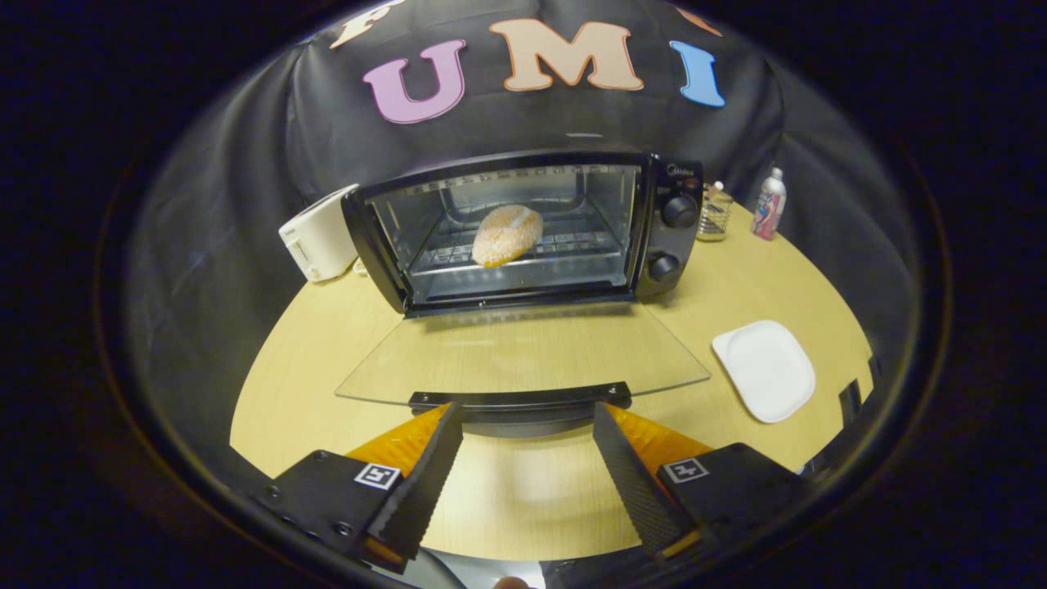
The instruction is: Open the toaster oven, put the food inside, and close the toaster oven door.
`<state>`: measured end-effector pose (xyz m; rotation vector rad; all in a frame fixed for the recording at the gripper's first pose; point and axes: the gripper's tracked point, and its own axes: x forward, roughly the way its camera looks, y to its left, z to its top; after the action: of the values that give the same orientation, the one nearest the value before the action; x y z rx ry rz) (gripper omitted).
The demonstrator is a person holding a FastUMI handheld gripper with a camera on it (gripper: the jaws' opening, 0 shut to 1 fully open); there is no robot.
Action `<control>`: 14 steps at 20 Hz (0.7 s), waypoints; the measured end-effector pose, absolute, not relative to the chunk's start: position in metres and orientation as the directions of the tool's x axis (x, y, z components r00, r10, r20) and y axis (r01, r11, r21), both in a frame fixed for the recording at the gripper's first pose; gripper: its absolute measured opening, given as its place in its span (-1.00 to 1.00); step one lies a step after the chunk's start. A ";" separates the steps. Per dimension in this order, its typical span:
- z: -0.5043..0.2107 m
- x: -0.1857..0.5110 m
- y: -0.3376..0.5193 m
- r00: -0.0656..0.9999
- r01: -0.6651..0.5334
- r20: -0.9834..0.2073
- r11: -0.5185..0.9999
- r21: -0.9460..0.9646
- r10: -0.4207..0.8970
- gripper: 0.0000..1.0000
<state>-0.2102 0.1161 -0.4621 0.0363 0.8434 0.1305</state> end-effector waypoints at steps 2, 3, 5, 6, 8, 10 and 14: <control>-0.444 -0.196 0.118 0.694 -0.117 -0.708 0.991 0.061 0.126 1.00; -0.435 -0.187 0.119 0.713 -0.122 -0.691 0.991 0.052 0.124 1.00; -0.417 -0.170 0.123 0.745 -0.127 -0.653 0.990 0.057 0.133 1.00; -0.410 -0.161 0.125 0.758 -0.121 -0.638 0.991 0.065 0.134 1.00; -0.407 -0.144 0.129 0.768 -0.109 -0.625 0.990 0.085 0.138 1.00; -0.409 -0.129 0.138 0.765 -0.117 -0.623 0.986 0.117 0.165 1.00; -0.403 -0.101 0.147 0.781 -0.109 -0.598 0.982 0.156 0.181 1.00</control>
<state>-0.1010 0.1466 -0.4032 0.1148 0.6566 0.1571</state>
